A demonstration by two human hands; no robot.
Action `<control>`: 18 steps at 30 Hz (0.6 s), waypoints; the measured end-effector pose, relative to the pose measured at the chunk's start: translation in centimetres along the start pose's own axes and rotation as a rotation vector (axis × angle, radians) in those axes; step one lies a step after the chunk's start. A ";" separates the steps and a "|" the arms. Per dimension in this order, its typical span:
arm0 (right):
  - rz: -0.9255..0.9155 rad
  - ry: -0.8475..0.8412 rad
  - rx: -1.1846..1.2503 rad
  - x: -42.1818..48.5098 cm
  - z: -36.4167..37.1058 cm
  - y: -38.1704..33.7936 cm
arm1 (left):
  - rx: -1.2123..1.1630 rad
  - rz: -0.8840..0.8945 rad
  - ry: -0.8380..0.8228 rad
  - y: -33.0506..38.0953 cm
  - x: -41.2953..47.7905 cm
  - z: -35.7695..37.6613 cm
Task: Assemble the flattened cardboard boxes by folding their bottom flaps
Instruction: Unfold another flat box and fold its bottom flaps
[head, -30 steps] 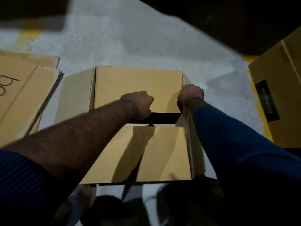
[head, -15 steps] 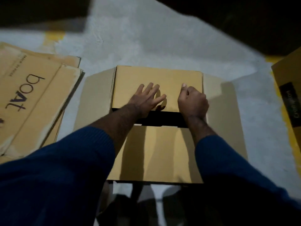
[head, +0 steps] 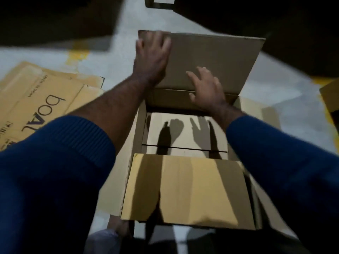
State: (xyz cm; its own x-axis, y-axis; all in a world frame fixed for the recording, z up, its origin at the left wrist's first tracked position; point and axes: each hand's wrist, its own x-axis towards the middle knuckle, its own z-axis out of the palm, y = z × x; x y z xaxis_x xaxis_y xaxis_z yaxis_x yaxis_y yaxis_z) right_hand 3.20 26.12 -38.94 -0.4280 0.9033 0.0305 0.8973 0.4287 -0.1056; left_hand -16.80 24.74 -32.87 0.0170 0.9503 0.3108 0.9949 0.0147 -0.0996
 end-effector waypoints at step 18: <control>-0.126 -0.026 -0.042 3.7 6.0 5.4 | -0.299 0.223 -0.322 2.2 -0.8 13.4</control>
State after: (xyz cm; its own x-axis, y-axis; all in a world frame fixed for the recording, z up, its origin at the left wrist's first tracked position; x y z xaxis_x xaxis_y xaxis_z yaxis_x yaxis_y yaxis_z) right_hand 5.85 31.70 -45.33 -0.5398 0.8417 0.0147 0.8397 0.5396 -0.0610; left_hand -15.94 28.14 -45.98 0.2483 0.9687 0.0004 0.9563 -0.2452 0.1594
